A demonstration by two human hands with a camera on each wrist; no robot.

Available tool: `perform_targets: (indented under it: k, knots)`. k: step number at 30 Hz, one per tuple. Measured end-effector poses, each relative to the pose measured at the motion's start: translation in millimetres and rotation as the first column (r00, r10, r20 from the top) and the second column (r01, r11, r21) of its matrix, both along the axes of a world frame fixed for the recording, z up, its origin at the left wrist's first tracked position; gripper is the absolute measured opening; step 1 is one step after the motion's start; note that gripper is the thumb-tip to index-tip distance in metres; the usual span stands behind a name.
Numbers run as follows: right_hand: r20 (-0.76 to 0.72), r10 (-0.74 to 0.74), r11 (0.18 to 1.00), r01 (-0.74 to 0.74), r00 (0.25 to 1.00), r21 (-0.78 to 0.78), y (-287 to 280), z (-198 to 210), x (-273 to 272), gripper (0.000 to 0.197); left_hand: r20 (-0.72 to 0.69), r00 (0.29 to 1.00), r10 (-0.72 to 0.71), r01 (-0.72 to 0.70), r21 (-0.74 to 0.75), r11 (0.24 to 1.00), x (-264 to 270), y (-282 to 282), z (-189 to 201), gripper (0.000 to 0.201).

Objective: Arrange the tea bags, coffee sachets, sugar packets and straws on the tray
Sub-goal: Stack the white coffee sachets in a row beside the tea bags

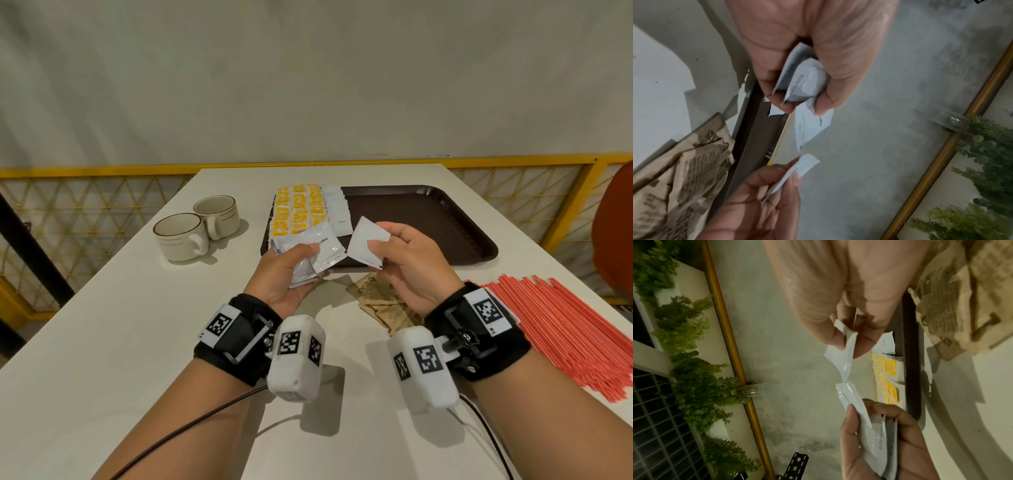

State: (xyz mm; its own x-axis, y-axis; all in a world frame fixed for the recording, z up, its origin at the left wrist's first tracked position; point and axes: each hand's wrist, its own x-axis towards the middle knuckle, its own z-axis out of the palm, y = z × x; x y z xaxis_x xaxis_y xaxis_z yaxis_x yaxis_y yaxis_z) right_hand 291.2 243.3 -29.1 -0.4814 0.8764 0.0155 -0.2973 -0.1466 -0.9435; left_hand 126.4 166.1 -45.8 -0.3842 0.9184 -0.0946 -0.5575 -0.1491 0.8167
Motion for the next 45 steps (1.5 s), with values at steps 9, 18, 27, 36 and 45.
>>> perform_targets:
  k: [9,18,27,36,45]
  knots:
    - [0.038,-0.008,0.999,0.006,0.999,0.052,0,0,0,0.013,0.014,1.000,-0.017,0.018,-0.013,1.000,3,-3,4,0.035]
    - [0.207,0.061,0.976,-0.102,0.976,0.194,-7,-11,-7,0.021,0.042,0.948,-0.316,0.315,0.010,0.949,22,-8,8,0.050]
    - [0.396,-0.110,0.878,-0.098,0.912,0.469,-3,-2,-15,0.035,0.111,0.943,-0.314,0.316,0.003,0.949,23,-8,8,0.034]
    - [0.789,-0.112,0.346,-0.720,0.604,0.601,-10,23,-28,0.106,0.165,0.940,-0.297,0.308,-0.044,0.950,21,-6,9,0.073]
    - [0.763,-0.198,0.339,-0.687,0.615,0.642,-17,20,-43,0.078,0.155,0.966,-0.209,0.217,-0.037,0.975,15,-5,6,0.049]
